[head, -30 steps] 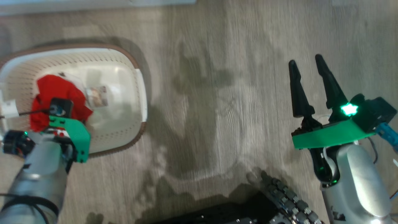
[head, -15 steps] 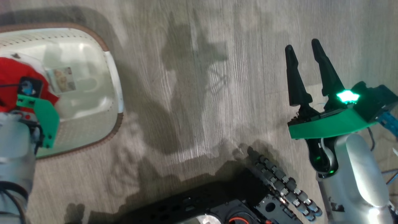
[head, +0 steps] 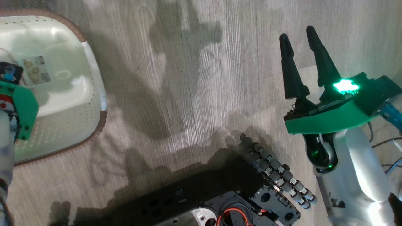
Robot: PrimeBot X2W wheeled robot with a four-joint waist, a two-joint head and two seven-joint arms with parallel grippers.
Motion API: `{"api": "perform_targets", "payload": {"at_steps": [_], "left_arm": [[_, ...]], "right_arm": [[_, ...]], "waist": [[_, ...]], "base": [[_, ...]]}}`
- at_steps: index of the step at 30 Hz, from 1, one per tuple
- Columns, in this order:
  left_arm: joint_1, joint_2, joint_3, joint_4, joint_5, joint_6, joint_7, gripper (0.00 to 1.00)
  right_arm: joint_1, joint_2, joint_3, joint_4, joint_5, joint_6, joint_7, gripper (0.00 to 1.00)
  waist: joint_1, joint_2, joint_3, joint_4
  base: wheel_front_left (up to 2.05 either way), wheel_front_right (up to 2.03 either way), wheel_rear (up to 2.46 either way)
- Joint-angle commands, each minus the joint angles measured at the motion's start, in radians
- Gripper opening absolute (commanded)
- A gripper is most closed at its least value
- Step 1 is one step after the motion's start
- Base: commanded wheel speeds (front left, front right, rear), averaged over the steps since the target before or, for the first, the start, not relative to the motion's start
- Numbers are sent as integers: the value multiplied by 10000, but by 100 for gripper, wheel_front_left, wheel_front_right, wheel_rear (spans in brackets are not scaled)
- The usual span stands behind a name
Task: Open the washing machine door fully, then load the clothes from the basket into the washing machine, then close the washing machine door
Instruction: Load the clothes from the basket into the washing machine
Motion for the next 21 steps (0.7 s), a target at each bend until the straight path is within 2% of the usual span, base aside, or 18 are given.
{"api": "perform_targets", "payload": {"at_steps": [1, 11, 12, 13, 14, 21], "left_arm": [[163, 518, 114, -16, 85, 80, 64, 100], [10, 457, -68, -10, 14, 328, 574, 100], [-14, 446, -88, -9, 7, 344, 601, 84], [-37, 434, -109, -9, 0, 359, 625, 34], [-59, 422, -123, -9, -14, 372, 654, 0], [-65, 422, -149, -8, -192, 387, 607, 0]], "right_arm": [[248, -20, 160, -298, 102, 0, -92, 100], [431, -20, 103, -500, 62, 0, -92, 100], [433, -20, 92, -508, 48, 0, -92, 100], [428, -20, 92, -513, 31, 0, -92, 100], [418, -20, 92, -515, 15, 0, -92, 100], [218, -20, 157, -494, 19, 0, -92, 100]], "waist": [[-1, -1, 78, -72], [-1, -1, 288, 39], [-1, -1, 306, 57], [-1, -1, 321, 75], [-1, -1, 333, 91], [-1, -1, 281, 54]], "base": [[0, 0, 0], [0, 0, 0], [0, 0, 0], [0, 0, 0], [0, 0, 0], [0, 0, 0]]}}
